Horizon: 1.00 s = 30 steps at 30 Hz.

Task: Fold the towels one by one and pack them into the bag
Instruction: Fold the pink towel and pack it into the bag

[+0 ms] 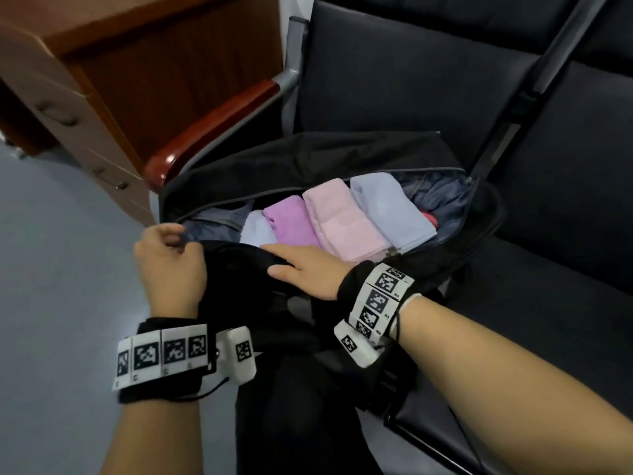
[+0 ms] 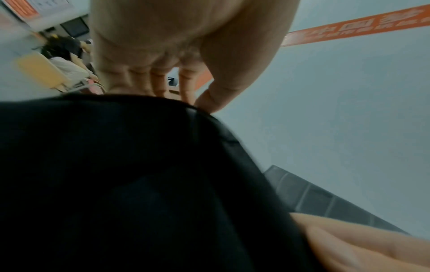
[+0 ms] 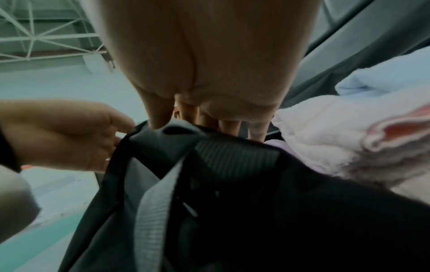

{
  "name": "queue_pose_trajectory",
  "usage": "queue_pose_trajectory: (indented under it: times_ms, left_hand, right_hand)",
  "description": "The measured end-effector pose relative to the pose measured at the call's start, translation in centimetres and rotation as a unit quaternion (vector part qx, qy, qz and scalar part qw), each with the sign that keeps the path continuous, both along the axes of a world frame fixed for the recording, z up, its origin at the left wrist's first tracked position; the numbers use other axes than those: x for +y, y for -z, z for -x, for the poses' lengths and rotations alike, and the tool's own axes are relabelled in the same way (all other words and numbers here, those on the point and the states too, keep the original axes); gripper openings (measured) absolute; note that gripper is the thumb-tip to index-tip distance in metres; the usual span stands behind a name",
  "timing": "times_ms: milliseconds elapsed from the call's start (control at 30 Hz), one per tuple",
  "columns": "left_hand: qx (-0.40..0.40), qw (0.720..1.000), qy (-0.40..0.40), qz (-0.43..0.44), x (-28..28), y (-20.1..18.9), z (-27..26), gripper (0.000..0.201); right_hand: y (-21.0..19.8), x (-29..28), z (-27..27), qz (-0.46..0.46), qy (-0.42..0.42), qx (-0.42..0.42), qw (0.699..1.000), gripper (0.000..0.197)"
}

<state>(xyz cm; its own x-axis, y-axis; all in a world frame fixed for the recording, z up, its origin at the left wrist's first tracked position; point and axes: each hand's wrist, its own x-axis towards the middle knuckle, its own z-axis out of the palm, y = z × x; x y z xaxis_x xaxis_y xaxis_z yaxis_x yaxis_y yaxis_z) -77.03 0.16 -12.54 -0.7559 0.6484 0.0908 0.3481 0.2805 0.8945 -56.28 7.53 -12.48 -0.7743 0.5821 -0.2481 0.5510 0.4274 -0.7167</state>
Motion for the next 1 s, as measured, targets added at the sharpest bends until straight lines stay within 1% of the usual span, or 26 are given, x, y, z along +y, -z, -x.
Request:
queue_pose_trajectory:
  times_ms: [67, 133, 200, 233, 300, 367, 400, 467, 500, 533, 567, 633, 667, 700, 733, 767, 800, 867, 900, 933, 1000]
  left_hand:
    - [-0.091, 0.996, -0.006, 0.015, -0.1, 1.6, 0.9, 0.026]
    - [-0.178, 0.984, -0.002, -0.008, 0.0, 2.7, 1.0, 0.025]
    - [-0.222, 0.974, -0.008, -0.035, 0.3, 3.0, 0.7, 0.024]
    - [-0.227, 0.973, -0.015, -0.047, 0.4, 3.0, 0.6, 0.024]
    - [-0.23, 0.971, -0.023, -0.063, 0.7, 3.0, 0.6, 0.028]
    - [-0.242, 0.968, -0.014, -0.058, 0.7, 2.9, 0.7, 0.03]
    - [-0.248, 0.968, -0.004, -0.049, 0.7, 2.9, 0.7, 0.031]
    - [-0.251, 0.967, 0.03, -0.029, 0.3, 2.8, 0.4, 0.03]
    - [-0.254, 0.965, 0.059, -0.019, 0.1, 2.6, 0.1, 0.025]
    - [-0.265, 0.96, 0.093, -0.011, -0.1, 2.2, -0.3, 0.017]
    - [-0.282, 0.951, 0.125, -0.007, -0.4, 1.8, -0.7, 0.013]
    - [-0.314, 0.935, 0.162, -0.014, -0.8, 1.2, -1.1, 0.019]
    - [-0.321, 0.932, 0.164, -0.024, -0.9, 0.8, -1.3, 0.02]
    - [-0.319, 0.934, 0.158, -0.031, -0.9, 0.4, -1.4, 0.018]
    - [-0.308, 0.939, 0.149, -0.033, -0.9, 0.0, -1.6, 0.015]
    - [-0.291, 0.946, 0.141, -0.036, -0.8, -0.4, -1.9, 0.012]
    - [-0.273, 0.952, 0.136, -0.041, -0.8, -0.7, -2.3, 0.011]
    - [-0.234, 0.96, 0.137, -0.065, -1.0, -1.5, -3.1, 0.01]
    - [-0.211, 0.964, 0.141, -0.077, -1.1, -1.9, -3.5, 0.01]
    - [-0.19, 0.967, 0.149, -0.086, -1.2, -2.4, -3.9, 0.009]
    - [-0.164, 0.967, 0.164, -0.1, -1.6, -3.3, -4.6, 0.007]
  right_hand:
    - [0.2, 0.0, 0.0, 0.005, 0.011, 0.021, 1.0, 0.036]
    - [0.3, 0.0, -0.3, 0.001, 0.036, 0.053, 0.998, 0.023]
    - [0.1, -0.1, -0.8, -0.016, 0.057, 0.073, 0.996, 0.007]
    - [-0.1, -0.1, -1.1, -0.023, 0.059, 0.079, 0.995, 0.005]
    - [-0.6, -0.1, -1.7, -0.037, 0.057, 0.079, 0.995, 0.027]
    - [-1.3, -0.3, -2.4, -0.043, 0.06, 0.069, 0.995, 0.035]
    - [-1.7, -0.5, -2.8, -0.044, 0.061, 0.06, 0.995, 0.034]
    - [-2.4, -0.9, -3.5, -0.036, 0.069, 0.041, 0.996, 0.027]
    - [-2.8, -1.1, -3.9, -0.034, 0.072, 0.034, 0.996, 0.024]
    - [-3.2, -1.5, -4.2, -0.034, 0.076, 0.024, 0.996, 0.023]
    - [-3.6, -1.7, -4.5, -0.037, 0.077, 0.015, 0.996, 0.023]
    - [-4.8, -2.4, -4.8, -0.051, 0.07, -0.024, 0.996, 0.022]
    - [-5.5, -2.8, -4.8, -0.059, 0.066, -0.051, 0.995, 0.016]
    - [-6.3, -3.3, -4.7, -0.077, 0.061, -0.069, 0.993, 0.009]
    - [-7.1, -3.8, -4.5, -0.104, 0.06, -0.07, 0.99, 0.011]
    - [-8.0, -4.4, -4.1, -0.136, 0.064, -0.045, 0.988, 0.019]
    - [-8.9, -4.9, -3.4, -0.173, 0.071, 0.0, 0.982, 0.024]
    - [-10.7, -5.9, -1.5, -0.245, 0.075, 0.096, 0.962, 0.027]
    - [-11.5, -6.2, -0.4, -0.258, 0.073, 0.121, 0.956, 0.028]
    - [-11.8, -6.4, 0.6, -0.253, 0.07, 0.126, 0.957, 0.029]
    - [-11.8, -6.3, 1.9, -0.234, 0.059, 0.082, 0.967, 0.025]
